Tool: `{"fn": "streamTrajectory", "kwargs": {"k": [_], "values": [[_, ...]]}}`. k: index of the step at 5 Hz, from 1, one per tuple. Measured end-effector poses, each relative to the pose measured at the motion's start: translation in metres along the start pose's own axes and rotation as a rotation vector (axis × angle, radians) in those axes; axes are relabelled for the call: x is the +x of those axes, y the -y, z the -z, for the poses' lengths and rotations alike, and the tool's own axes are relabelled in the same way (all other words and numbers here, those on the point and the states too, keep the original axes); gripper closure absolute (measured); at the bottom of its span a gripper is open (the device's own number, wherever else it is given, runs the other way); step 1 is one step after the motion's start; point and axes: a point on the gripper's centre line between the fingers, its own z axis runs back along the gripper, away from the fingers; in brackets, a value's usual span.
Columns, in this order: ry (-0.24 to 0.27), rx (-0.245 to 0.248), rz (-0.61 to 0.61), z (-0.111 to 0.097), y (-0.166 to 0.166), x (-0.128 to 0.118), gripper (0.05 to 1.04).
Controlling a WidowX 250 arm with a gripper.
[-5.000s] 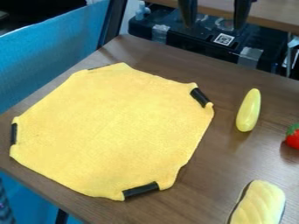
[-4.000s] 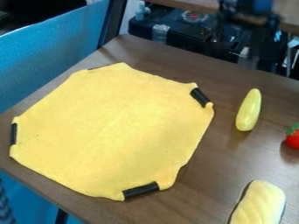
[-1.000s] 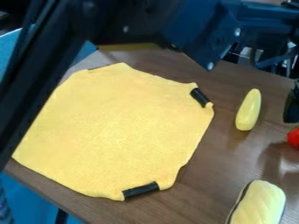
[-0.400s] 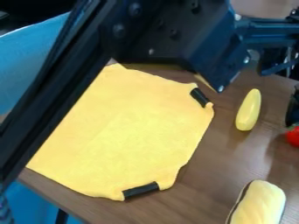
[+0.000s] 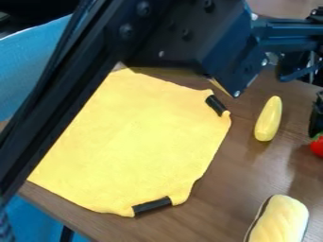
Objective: Move the red object to the bottom left of the cloth
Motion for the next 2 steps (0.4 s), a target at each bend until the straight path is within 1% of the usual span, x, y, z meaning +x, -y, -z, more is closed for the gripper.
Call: {"fn": "streamTrajectory", "kwargs": {"k": [1, 2], "values": [[-0.029, -0.048, -0.062, -0.005, -0.011, -0.016, 0.268], [-0.007, -0.06, -0.088, -0.032, -0.021, -0.033, 0.268]]}}
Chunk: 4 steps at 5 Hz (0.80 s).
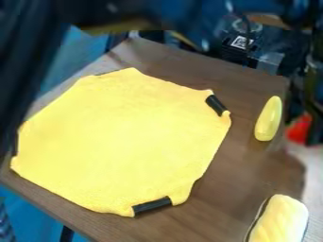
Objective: Move the red object to the bottom left of the cloth
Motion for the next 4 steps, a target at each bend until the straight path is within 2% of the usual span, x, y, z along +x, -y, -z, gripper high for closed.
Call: {"fn": "streamTrajectory", "kwargs": {"k": [1, 2, 3, 4], "values": [[0.048, -0.018, 0.013, -0.025, 0.0, -0.022, 0.268], [0.112, -0.014, -0.006, -0.058, -0.012, -0.046, 0.268], [0.124, 0.005, -0.027, -0.079, -0.024, -0.079, 0.268], [0.105, 0.014, -0.143, -0.089, -0.067, -0.113, 0.268]]}}
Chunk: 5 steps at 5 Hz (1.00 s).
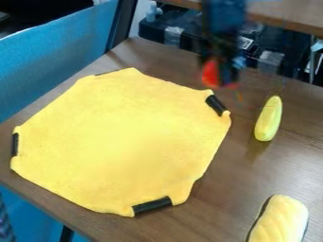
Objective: Move the red object to the bottom left of the cloth
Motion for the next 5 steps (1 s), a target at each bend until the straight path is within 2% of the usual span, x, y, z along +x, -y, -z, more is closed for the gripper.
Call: {"fn": "streamTrajectory", "kwargs": {"k": [1, 2, 3, 4, 5], "values": [[-0.022, 0.04, -0.048, 0.003, -0.033, -0.024, 0.268], [-0.045, 0.06, -0.142, -0.005, -0.072, -0.064, 0.268], [-0.052, 0.102, -0.156, -0.029, -0.094, -0.104, 0.268], [-0.087, 0.111, -0.193, -0.053, -0.116, -0.155, 0.268], [-0.154, 0.111, -0.137, -0.062, -0.113, -0.178, 0.268]]}}
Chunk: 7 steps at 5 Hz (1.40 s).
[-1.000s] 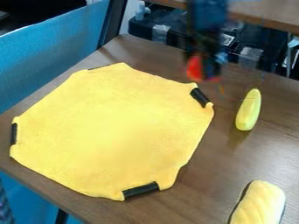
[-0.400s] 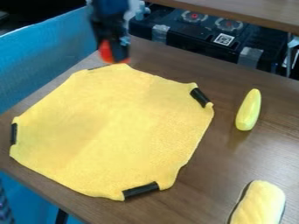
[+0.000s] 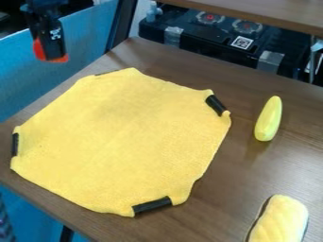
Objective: Move the red object to the bottom left of the cloth
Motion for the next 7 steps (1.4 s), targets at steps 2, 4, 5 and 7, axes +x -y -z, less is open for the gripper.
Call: {"fn": "streamTrajectory", "kwargs": {"k": [2, 4, 5, 7], "values": [[-0.102, 0.009, 0.142, 0.028, 0.015, -0.01, 0.268], [-0.314, 0.097, 0.301, 0.067, 0.031, -0.03, 0.268], [-0.423, 0.169, 0.306, 0.078, 0.032, -0.041, 0.268], [-0.569, 0.234, 0.249, 0.101, 0.022, -0.054, 0.212]]}}
